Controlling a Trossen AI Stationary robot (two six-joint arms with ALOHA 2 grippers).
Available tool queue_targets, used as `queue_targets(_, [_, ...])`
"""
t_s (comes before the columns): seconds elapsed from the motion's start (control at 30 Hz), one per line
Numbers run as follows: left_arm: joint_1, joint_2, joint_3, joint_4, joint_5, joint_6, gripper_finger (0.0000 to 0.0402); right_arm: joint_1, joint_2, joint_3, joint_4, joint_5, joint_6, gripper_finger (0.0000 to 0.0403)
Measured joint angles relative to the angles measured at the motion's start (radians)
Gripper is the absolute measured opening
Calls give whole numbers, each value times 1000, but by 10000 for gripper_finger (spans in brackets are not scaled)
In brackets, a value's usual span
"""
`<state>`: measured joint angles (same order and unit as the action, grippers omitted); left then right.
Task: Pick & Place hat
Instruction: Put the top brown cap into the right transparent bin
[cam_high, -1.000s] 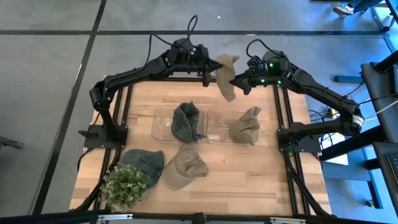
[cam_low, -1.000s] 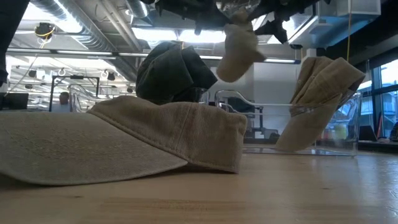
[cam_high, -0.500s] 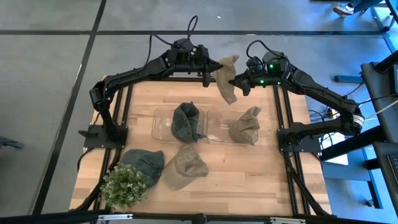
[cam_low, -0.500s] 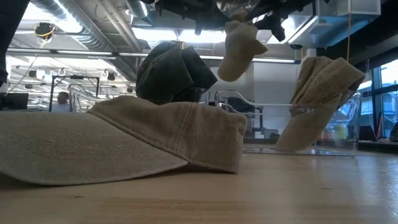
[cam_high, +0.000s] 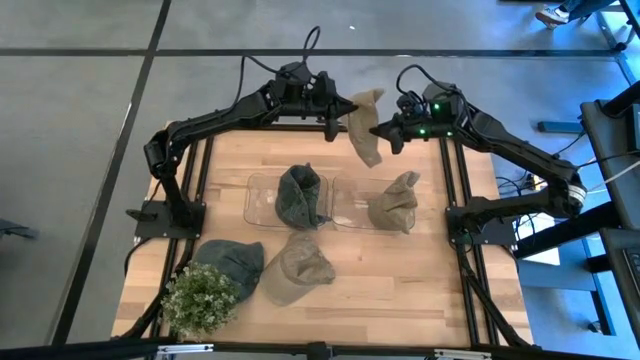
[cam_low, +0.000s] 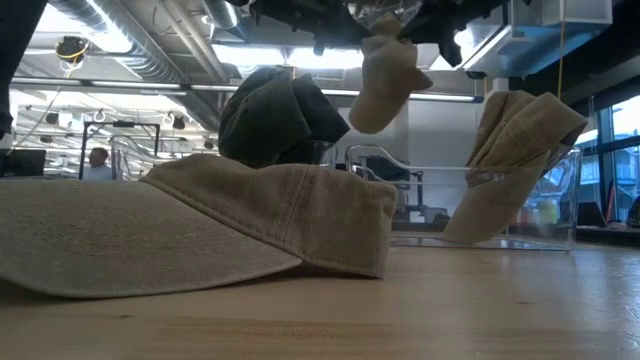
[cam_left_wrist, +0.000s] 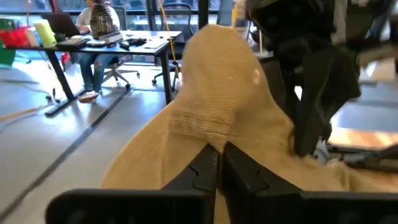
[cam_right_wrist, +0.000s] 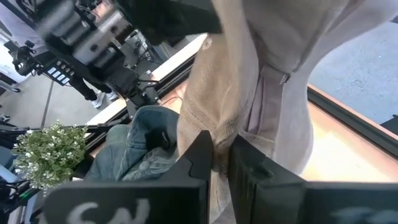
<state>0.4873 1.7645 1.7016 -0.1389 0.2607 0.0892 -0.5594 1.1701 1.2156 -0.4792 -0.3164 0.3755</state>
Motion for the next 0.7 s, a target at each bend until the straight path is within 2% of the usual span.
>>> queue_targets(0.2, [0,0,0,-4,2,28,45,3,-21,1,-5,6,9,29])
queue_targets(0.37, [1,-32,1,-32,2,24,105,3,-22,1,-24,7,5,29])
queue_targets(0.5, [15,-81,1,-118,-3,45,140,3,-29,2,-36,-5,29,29])
queue_targets(0.7, [49,-142,1,-270,-59,31,154,34,-35,140,-153,-83,85,29])
